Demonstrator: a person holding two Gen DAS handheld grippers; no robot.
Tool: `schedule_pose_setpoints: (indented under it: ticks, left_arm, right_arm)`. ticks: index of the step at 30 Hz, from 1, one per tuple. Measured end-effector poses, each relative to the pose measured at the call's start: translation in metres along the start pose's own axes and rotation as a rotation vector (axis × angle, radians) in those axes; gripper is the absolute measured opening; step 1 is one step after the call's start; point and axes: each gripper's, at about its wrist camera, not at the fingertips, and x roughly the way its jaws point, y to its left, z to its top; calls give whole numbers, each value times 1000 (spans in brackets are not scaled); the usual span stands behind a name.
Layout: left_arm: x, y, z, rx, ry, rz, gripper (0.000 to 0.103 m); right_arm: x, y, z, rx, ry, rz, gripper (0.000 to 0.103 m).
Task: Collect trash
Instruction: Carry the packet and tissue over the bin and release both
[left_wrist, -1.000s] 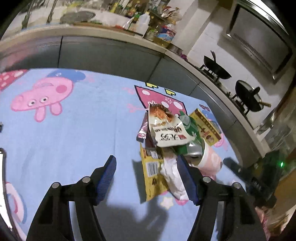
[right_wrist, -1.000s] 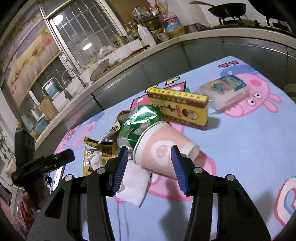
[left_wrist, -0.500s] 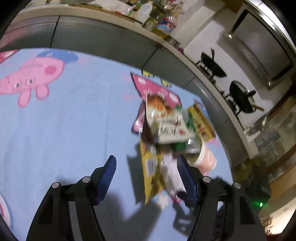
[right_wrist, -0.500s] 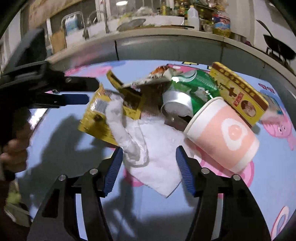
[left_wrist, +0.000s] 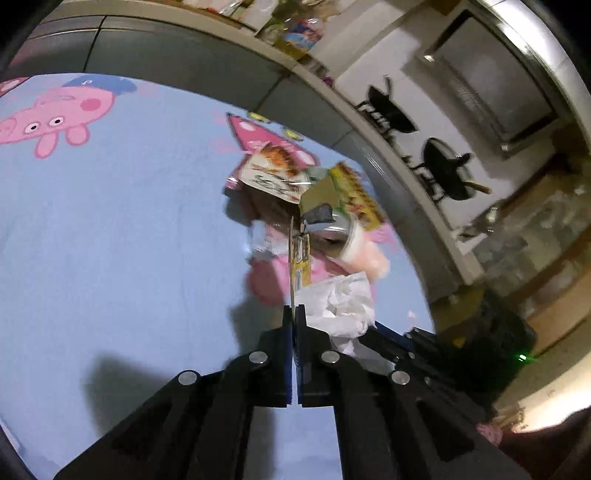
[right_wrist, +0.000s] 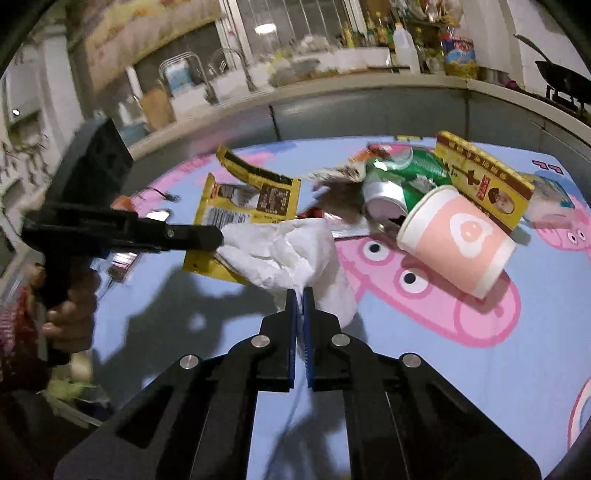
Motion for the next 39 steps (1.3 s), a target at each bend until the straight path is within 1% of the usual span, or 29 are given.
schedule_pose_setpoints:
  ticks: [2, 5, 6, 8, 10, 11, 12, 14, 17, 19, 21, 25, 26, 27, 29, 31, 32, 34, 36, 37, 38, 39]
  left_arm:
    - [-10, -7, -4, 13, -16, 2, 2]
    - [-11, -28, -2, 45, -14, -38, 2]
    - [-6, -38, 0, 69, -9, -43, 2]
    - [5, -56, 4, 117, 5, -56, 2]
    - [24, -82, 9, 176, 29, -83, 1]
    - [33, -92, 12, 198, 34, -88, 1]
    - [44, -103, 16, 221, 44, -100, 1]
    - [66, -123, 22, 259, 72, -122, 1]
    - [114, -166, 33, 349, 137, -151, 1]
    - [142, -189, 37, 391, 166, -171, 1]
    - [178, -219, 41, 439, 209, -183, 1]
    - [253, -272, 47, 508, 287, -164, 1]
    - [269, -283, 48, 527, 301, -155, 1]
    - [294, -299, 49, 557, 317, -135, 1]
    - [323, -313, 52, 577, 341, -108, 1]
    - [359, -326, 56, 574, 372, -67, 1]
    - [368, -330, 56, 574, 378, -58, 1]
    - [393, -336, 57, 575, 393, -29, 1]
    - [408, -336, 57, 571, 402, -6, 2]
    - [415, -336, 58, 569, 403, 10, 17]
    - [422, -335, 58, 567, 403, 40, 43]
    - [425, -334, 59, 564, 393, 62, 53]
  right_arm:
    - [-16, -1, -5, 22, -27, -4, 3]
    - [-37, -16, -13, 95, -67, 8, 3]
    - [-42, -20, -13, 105, -79, -6, 3]
    - [-55, -32, -15, 116, -112, -63, 3]
    - [-68, -50, -19, 158, -139, -114, 3]
    - [-80, -66, -24, 202, -155, -172, 3]
    - [-88, -80, -23, 233, -165, -199, 3]
    - [-110, -109, -33, 308, -200, -252, 3]
    - [-136, -149, -44, 407, -242, -336, 3]
    - [-153, -180, -54, 485, -272, -385, 3]
    - [-173, -215, -62, 568, -310, -439, 3]
    - [-198, -281, -77, 742, -372, -467, 3]
    - [-204, -300, -79, 787, -391, -474, 3]
    - [-208, -318, -81, 822, -403, -488, 3]
    - [-210, -348, -86, 884, -398, -499, 3]
    - [-205, -368, -84, 917, -386, -502, 4]
    - [-201, -380, -84, 927, -370, -511, 6]
    - [-194, -393, -85, 942, -348, -511, 7]
    - [-189, -402, -87, 953, -336, -516, 8]
    - [-186, -405, -85, 953, -329, -518, 10]
    - [-183, -409, -84, 952, -319, -522, 17]
    - [-180, -411, -84, 956, -311, -520, 24]
